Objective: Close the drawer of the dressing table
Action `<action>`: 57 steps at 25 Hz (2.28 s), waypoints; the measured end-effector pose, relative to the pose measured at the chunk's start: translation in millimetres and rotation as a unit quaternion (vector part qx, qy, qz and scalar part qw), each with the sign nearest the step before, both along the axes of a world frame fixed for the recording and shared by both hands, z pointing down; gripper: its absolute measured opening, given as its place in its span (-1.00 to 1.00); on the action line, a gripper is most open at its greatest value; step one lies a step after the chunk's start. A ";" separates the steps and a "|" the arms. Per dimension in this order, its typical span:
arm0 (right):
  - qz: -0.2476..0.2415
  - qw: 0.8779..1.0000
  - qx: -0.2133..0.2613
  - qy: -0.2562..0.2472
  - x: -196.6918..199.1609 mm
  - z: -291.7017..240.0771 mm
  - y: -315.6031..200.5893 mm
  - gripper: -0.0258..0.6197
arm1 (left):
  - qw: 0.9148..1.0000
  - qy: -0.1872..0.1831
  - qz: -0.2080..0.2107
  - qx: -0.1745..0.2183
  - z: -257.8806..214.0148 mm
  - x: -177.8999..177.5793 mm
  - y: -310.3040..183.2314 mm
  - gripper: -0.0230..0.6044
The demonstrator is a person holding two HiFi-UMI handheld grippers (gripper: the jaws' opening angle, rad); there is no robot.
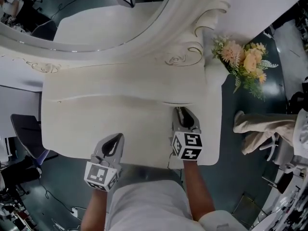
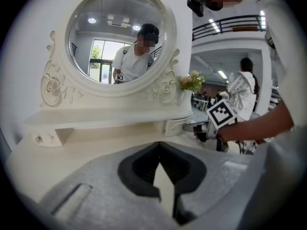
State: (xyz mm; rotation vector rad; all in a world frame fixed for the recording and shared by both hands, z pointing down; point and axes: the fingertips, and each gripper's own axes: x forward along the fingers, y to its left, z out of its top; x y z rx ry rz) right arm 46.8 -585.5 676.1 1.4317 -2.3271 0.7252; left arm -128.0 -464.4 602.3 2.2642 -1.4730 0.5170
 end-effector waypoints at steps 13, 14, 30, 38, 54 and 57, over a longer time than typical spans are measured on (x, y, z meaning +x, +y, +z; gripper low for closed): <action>-0.006 1.000 0.005 -0.012 -4.7 -1.7 -23.7 -0.63 | 1.000 -0.010 -0.003 -0.001 -3.1 6.1 -6.4 -0.93; -0.007 1.000 0.005 -0.012 -4.7 -1.7 -23.4 -0.63 | 1.000 -0.011 -0.001 0.000 -3.6 6.8 -6.7 -0.93; -0.019 1.000 -0.003 0.006 -1.6 -8.2 -5.7 -0.63 | 1.000 0.003 0.000 0.017 -15.9 7.4 5.9 -0.93; -0.002 1.000 0.009 0.011 8.4 -24.6 24.4 -0.64 | 0.999 0.009 0.007 0.033 -28.4 4.6 18.3 -0.93; 0.009 0.999 0.046 0.020 18.4 -74.2 91.6 -0.83 | 0.997 0.014 0.009 0.079 -64.2 -6.7 51.6 -0.93; 0.016 0.998 0.054 0.019 19.4 -85.9 105.5 -0.89 | 0.996 0.019 0.008 0.088 -71.9 -10.7 60.4 -0.93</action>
